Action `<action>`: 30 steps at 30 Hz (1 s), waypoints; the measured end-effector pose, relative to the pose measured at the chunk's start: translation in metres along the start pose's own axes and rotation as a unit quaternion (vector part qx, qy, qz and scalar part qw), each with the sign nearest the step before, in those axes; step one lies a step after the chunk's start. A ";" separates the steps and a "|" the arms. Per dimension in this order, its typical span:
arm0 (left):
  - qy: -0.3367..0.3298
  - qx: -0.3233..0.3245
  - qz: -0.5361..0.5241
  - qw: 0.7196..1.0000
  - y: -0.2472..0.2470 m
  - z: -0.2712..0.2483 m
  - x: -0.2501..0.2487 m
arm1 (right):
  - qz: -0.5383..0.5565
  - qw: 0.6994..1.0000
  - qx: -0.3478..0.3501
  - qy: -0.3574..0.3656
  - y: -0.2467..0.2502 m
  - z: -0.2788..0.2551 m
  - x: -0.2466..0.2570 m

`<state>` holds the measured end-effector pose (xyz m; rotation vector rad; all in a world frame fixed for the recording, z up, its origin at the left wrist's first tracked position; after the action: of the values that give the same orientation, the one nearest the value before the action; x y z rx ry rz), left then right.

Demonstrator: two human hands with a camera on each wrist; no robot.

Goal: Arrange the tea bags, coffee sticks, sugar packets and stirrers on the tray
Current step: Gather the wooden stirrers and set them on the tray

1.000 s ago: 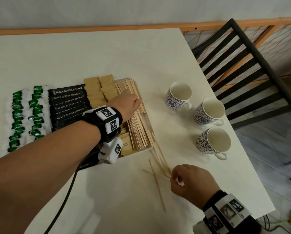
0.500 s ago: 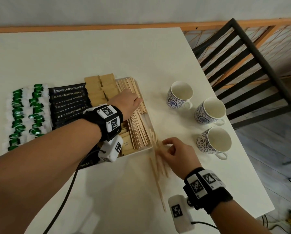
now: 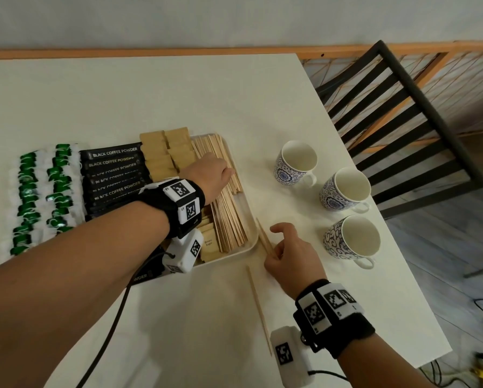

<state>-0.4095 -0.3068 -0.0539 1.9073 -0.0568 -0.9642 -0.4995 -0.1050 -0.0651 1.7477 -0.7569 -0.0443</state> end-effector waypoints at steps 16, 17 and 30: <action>0.001 0.002 0.003 1.000 0.004 -0.003 0.000 | 0.293 0.950 -0.102 0.039 0.049 0.075 0.057; 0.001 0.002 0.002 1.000 0.004 -0.003 0.001 | 0.287 0.952 -0.099 0.040 0.045 0.078 0.058; 0.014 0.002 -0.048 0.999 -0.003 -0.002 0.004 | 0.194 0.979 -0.068 -0.003 0.007 0.084 0.047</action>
<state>-0.4065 -0.3053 -0.0579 1.9411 0.0497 -1.0009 -0.4995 -0.2010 -0.0702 1.4466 -1.0617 0.1605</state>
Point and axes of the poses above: each hand's wrist, its own z-axis towards the middle knuckle, its own y-axis out of the back of the hand, x = y × z, the point moved 9 cm from there along z, towards the middle knuckle, and after that the axes turned 13 degrees about -z, right-handed, at the moved point
